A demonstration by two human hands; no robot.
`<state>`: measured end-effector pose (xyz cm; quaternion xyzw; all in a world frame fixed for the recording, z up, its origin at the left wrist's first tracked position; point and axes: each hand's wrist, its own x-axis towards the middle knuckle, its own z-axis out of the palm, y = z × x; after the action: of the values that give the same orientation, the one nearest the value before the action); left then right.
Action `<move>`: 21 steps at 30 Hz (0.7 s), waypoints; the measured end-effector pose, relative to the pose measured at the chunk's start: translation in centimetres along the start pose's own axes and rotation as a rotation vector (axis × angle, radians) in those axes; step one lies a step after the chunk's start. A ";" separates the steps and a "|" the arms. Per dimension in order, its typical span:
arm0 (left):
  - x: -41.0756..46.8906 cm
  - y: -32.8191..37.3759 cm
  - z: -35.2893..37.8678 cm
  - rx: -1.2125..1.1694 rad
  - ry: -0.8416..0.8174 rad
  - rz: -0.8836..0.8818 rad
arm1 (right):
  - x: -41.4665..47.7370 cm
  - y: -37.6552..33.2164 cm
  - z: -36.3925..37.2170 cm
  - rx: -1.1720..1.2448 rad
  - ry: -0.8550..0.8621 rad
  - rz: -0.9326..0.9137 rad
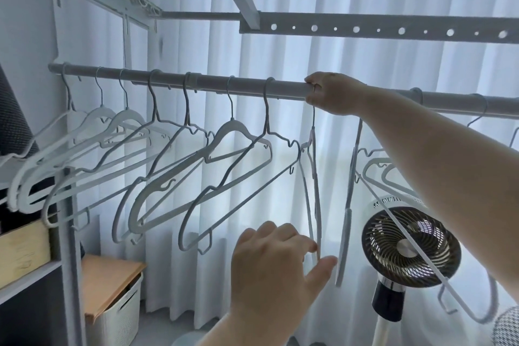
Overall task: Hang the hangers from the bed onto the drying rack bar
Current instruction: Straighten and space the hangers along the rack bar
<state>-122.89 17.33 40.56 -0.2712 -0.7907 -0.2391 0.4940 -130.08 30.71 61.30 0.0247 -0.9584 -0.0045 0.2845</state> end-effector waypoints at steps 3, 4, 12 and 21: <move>0.0 0.1 0.1 -0.001 0.000 0.011 | -0.1 0.0 0.0 -0.001 -0.003 0.002; 0.1 0.2 0.1 -0.003 -0.003 0.012 | -0.2 0.0 0.0 -0.004 -0.003 0.002; -0.2 -0.3 0.0 -0.025 -0.009 0.019 | -0.3 0.0 -0.1 -0.012 0.001 -0.012; 0.3 -2.7 -2.6 -0.103 0.222 0.042 | -0.2 -0.2 -0.1 -0.003 0.004 -0.011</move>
<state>-123.14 13.73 41.59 -0.2847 -0.7121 -0.2977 0.5686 -129.85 30.51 61.27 0.0296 -0.9577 -0.0076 0.2863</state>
